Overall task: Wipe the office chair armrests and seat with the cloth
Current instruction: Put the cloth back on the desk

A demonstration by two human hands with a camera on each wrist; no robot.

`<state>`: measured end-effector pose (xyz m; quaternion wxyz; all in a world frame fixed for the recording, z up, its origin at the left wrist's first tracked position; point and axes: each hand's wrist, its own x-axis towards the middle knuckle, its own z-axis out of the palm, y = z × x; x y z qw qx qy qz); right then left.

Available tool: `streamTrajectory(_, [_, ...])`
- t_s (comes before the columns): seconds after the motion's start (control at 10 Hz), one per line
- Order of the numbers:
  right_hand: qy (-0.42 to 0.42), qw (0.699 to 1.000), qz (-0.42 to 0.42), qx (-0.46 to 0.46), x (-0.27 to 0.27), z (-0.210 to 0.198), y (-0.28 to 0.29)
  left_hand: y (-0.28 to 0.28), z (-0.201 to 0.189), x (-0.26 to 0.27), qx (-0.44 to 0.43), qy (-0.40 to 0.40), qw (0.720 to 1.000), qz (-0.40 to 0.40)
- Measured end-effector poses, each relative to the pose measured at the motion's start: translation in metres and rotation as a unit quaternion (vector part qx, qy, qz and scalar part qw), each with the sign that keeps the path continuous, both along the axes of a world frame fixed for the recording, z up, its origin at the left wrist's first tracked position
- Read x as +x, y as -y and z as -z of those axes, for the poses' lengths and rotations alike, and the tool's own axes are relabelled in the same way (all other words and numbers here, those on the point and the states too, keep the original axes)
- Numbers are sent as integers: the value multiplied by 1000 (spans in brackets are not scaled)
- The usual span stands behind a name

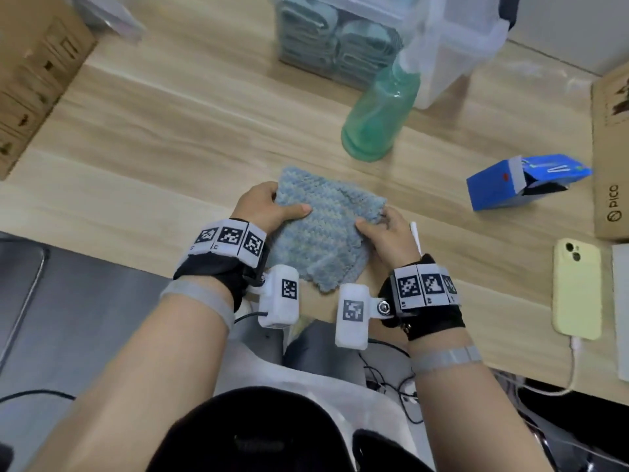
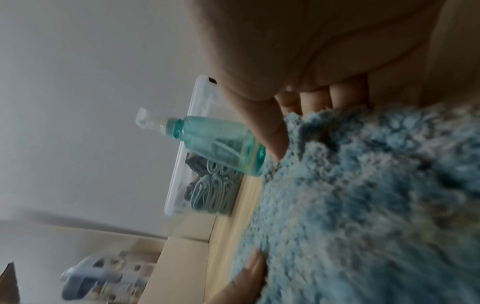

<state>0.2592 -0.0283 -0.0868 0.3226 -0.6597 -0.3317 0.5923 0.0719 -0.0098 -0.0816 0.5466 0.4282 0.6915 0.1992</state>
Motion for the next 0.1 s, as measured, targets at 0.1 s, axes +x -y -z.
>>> streamTrajectory(0.1, [79, 996, 47, 4, 3, -4, -9, -7, -1, -5, -18, -10, 999, 35])
